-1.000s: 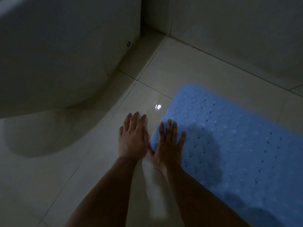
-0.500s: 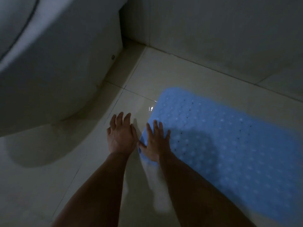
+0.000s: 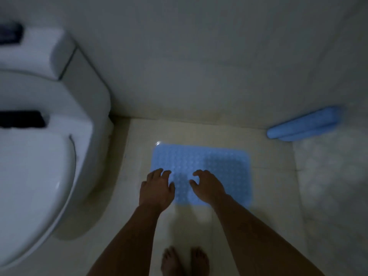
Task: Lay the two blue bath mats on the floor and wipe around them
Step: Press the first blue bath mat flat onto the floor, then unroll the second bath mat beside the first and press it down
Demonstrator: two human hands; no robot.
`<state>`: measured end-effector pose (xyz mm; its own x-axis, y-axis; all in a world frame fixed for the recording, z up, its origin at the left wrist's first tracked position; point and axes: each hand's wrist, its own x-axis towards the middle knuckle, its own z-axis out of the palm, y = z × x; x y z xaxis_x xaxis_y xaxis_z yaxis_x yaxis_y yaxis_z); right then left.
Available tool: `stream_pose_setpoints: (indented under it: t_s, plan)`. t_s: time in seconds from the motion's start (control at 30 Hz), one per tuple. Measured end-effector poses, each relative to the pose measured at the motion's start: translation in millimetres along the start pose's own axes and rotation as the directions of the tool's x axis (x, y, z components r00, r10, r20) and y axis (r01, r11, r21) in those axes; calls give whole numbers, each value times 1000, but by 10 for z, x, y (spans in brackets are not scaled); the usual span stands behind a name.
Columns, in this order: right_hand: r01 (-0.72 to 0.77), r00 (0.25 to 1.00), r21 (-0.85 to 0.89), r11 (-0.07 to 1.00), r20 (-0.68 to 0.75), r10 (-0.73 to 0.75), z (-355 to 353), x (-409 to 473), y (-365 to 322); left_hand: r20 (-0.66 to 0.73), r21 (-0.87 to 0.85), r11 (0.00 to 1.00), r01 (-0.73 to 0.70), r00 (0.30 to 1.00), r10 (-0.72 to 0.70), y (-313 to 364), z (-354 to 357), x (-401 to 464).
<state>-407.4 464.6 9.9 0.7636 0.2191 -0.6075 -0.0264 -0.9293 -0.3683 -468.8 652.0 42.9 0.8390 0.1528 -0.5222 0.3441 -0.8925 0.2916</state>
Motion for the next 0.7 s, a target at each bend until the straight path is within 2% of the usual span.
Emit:
stream_pose_setpoints:
  t_s: [0.23, 0.4, 0.53, 0.7]
  plan:
    - [-114, 977, 183, 977, -159, 143, -1830, -1171, 286, 60, 123, 952, -279, 960, 273, 1351, -1381, -419]
    - [-189, 904, 288, 939, -322, 280, -2934, -1665, 911, 19, 212, 851, -480, 873, 487, 2695, -2049, -423]
    - [-232, 862, 368, 900, -352, 366, -3525, -1663, 1699, 43, 281, 772, -570, 811, 583, 3738, -2038, -199]
    - [-289, 850, 404, 868, -309, 426, -3888, -1183, 2773, 116, 336, 733, -591, 798, 591, 4801, -1545, 447]
